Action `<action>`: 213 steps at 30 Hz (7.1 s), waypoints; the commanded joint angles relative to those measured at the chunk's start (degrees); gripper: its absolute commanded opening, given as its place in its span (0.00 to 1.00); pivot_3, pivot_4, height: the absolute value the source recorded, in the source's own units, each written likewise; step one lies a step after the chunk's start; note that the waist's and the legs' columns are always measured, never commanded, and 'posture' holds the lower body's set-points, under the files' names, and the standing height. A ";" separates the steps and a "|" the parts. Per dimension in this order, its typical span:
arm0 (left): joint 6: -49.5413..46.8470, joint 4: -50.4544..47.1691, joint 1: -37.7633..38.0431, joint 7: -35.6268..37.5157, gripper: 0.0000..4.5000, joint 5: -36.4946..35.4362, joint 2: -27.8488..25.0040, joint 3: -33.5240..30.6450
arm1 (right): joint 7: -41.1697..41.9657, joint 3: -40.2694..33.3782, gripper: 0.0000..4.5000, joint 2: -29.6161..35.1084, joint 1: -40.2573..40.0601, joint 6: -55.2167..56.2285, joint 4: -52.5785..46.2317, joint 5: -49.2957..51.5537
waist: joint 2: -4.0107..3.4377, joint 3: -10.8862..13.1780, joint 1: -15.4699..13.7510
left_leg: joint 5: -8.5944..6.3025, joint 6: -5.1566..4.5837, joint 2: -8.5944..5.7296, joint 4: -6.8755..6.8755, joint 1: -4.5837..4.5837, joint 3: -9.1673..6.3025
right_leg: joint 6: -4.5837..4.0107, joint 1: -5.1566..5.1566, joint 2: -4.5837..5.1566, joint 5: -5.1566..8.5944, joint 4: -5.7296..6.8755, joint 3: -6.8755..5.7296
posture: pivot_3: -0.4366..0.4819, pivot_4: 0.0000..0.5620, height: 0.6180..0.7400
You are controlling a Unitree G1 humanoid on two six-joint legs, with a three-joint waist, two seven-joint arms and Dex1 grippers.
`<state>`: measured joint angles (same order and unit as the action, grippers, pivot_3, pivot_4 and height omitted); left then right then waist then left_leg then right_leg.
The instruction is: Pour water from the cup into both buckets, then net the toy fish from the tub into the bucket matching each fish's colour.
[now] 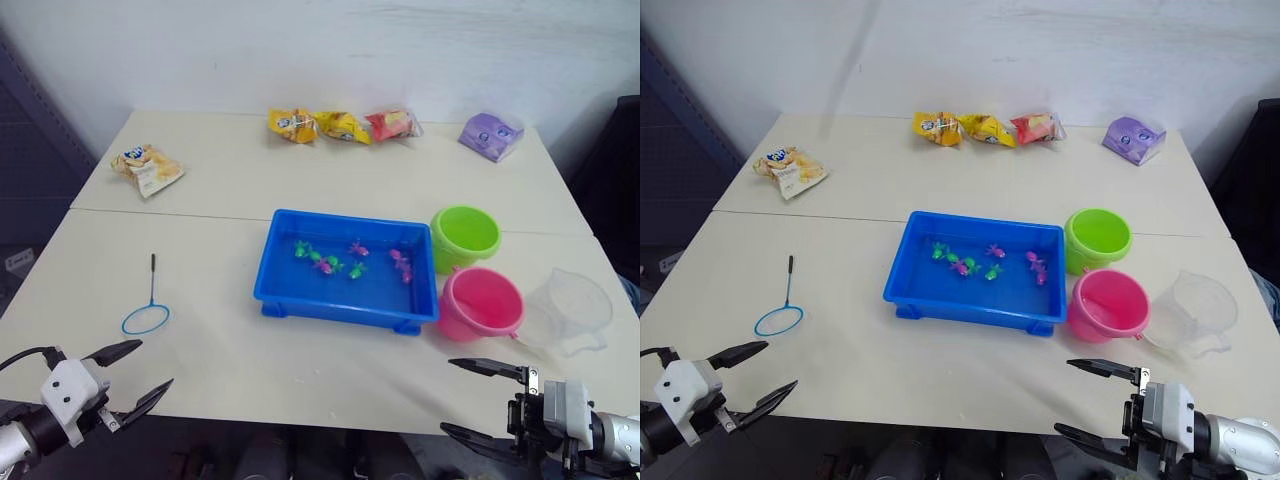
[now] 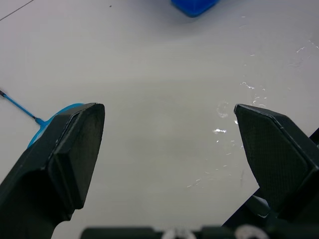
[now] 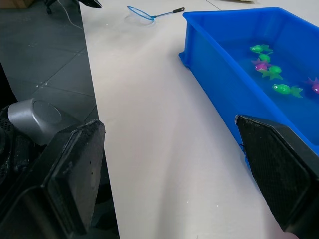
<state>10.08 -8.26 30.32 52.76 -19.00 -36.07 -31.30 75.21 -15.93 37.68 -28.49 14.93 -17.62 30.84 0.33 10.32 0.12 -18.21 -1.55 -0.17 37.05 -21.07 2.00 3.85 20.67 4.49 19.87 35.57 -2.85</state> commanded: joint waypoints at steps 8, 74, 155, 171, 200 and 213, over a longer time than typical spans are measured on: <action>-15.60 -10.34 -8.77 8.71 0.99 -14.35 -7.45 7.46 | -11.02 -7.65 1.00 -3.62 -10.81 -5.70 -11.55 5.34 | -0.31 -0.12 -0.59 | 0.02 0.05 -0.01 0.02 -0.05 0.00 | -0.01 -0.03 0.05 0.01 0.00 -0.02 | 0.48 0.27 1.00; -25.07 -16.77 -38.48 0.75 0.99 -10.89 3.92 33.16 | -75.99 -21.91 1.00 -27.66 22.54 -14.05 18.26 -4.19 | -0.64 -0.33 1.49 | 0.70 0.53 -0.05 -0.01 -0.10 0.17 | 0.11 0.45 -0.07 -0.04 0.93 0.20 | 0.48 0.27 1.00; -21.25 -5.14 -48.14 7.81 1.00 -9.26 12.13 38.40 | -55.15 -16.79 0.01 3.91 18.26 2.77 6.28 -34.75 | -0.42 -0.16 -0.03 | 0.91 0.70 -0.07 -0.02 -0.14 0.22 | 0.18 0.45 -0.16 -0.04 0.88 0.18 | 0.48 0.27 1.00; -20.11 -0.59 -51.82 8.32 1.00 -9.10 12.41 37.52 | -59.41 -16.97 0.01 3.04 18.14 9.13 7.56 -42.90 | -0.40 -0.15 -0.02 | 0.99 0.74 -0.07 0.00 -0.14 0.21 | 0.19 0.44 -0.18 -0.04 0.88 0.18 | 0.48 0.27 1.00; -22.40 -1.38 -51.85 4.49 1.00 -9.30 11.46 33.91 | -60.58 -22.15 0.01 -6.18 19.73 -17.56 -0.49 -9.25 | -0.37 -0.13 0.00 | 1.02 0.75 -0.05 0.00 -0.12 0.17 | 0.19 0.42 -0.16 -0.04 0.93 0.18 | 0.48 0.27 1.00; -26.70 1.73 -56.75 -1.02 1.00 -11.48 12.43 29.26 | -62.60 -15.23 0.01 5.63 37.97 -23.98 13.70 -18.83 | -0.37 -0.13 0.01 | 1.03 0.70 -0.07 0.01 -0.16 0.20 | 0.19 0.47 -0.17 -0.04 0.94 0.16 | 0.48 0.27 1.00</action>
<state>-17.16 -7.12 -25.64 52.60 -31.13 -23.16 -0.98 12.96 -31.23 41.94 7.76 -11.11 -5.43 13.94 -0.04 10.19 0.14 -17.18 -0.86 -0.24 37.06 -21.25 2.22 4.04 21.16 4.32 19.83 36.51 -2.68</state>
